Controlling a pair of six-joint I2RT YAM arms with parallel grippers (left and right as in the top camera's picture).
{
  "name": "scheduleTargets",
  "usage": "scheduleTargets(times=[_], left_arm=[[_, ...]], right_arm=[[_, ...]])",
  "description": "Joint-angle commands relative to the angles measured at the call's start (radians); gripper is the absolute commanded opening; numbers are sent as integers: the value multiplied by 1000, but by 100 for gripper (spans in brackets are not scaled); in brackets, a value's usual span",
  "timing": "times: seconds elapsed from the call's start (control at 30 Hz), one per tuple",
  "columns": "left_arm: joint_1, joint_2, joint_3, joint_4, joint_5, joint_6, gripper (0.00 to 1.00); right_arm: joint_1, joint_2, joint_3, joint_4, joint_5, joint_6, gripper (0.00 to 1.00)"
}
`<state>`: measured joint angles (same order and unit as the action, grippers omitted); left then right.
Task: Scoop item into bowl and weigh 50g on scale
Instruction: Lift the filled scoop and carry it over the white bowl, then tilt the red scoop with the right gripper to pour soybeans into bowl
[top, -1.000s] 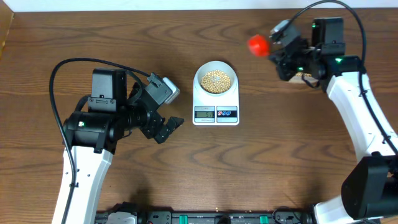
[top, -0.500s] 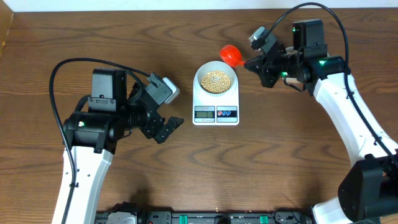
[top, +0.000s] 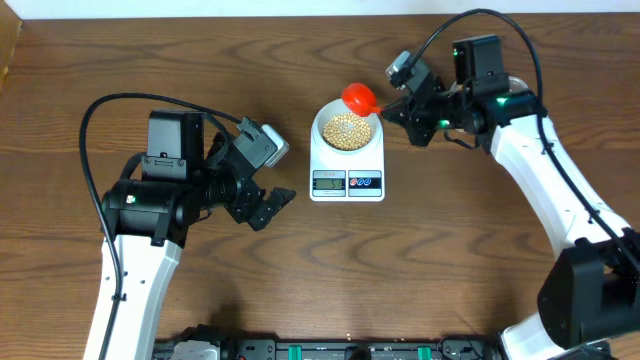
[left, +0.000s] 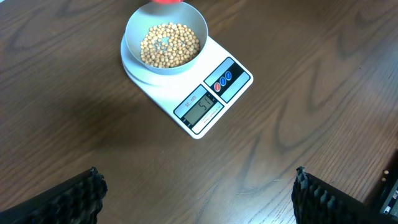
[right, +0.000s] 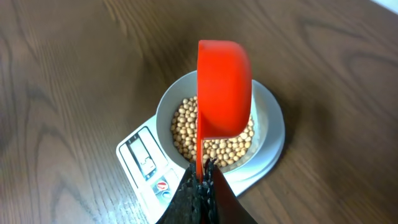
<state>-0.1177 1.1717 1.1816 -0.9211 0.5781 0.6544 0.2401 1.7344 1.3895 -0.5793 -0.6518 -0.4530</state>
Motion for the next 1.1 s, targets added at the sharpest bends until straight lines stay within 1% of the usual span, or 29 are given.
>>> scheduleTargets(times=[0.0,0.27,0.77,0.97,1.07], left_arm=[[5,1,31,-6,16,-4,98],[5,1,31,-6,16,-4,98],[5,1,31,-6,16,-4,98],[5,1,31,-6,16,-4,98],[5,1,31,-6,16,-4,98]], right_arm=[[17,14,-4,-2,-20,11,1],[39,18,-5,-1,40,11,1],[45,19,-5,0,45,10,1],[64,20,-5,0,127,10,1],[71,20,-5,1,130,3,1]])
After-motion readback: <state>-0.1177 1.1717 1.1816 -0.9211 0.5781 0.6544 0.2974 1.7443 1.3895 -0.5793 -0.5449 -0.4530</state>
